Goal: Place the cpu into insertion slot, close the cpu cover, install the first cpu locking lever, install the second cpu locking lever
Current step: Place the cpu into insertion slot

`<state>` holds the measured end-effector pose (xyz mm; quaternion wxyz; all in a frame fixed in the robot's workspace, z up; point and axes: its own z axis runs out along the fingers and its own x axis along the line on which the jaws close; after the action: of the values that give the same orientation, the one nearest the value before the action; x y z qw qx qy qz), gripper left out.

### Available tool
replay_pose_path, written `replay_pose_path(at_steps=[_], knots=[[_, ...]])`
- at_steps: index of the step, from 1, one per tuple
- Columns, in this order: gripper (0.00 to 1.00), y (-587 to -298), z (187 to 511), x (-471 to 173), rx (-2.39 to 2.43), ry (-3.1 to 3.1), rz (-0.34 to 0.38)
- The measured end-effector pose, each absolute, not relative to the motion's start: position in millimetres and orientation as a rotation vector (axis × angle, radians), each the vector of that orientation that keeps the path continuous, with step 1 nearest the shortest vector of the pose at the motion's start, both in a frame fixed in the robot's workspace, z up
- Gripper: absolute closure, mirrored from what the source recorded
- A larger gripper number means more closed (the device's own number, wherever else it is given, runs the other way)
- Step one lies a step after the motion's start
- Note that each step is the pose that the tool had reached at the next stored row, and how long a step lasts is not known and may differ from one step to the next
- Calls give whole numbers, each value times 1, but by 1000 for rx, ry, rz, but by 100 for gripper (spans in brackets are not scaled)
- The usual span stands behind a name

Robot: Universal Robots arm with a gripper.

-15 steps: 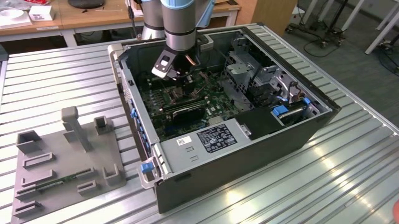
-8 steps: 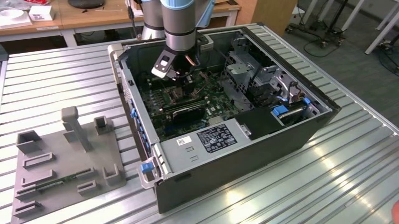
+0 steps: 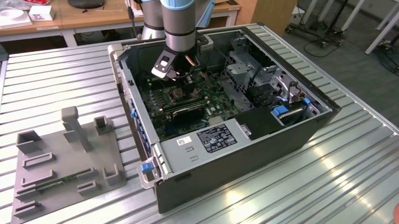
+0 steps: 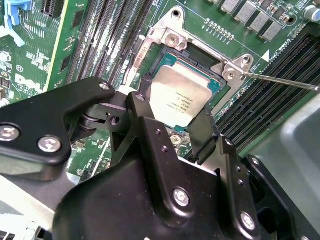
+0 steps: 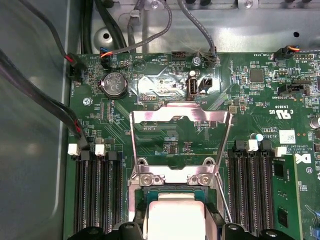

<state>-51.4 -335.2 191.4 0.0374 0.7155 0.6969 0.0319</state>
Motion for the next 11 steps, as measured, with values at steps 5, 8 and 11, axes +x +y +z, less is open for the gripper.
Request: replay_pose_path(at_steps=[5, 8, 11], knots=[[45, -335, 191, -51, 2196, 2139, 101], [33, -335, 191, -51, 2196, 2139, 98], [33, -335, 191, -51, 2196, 2139, 98]])
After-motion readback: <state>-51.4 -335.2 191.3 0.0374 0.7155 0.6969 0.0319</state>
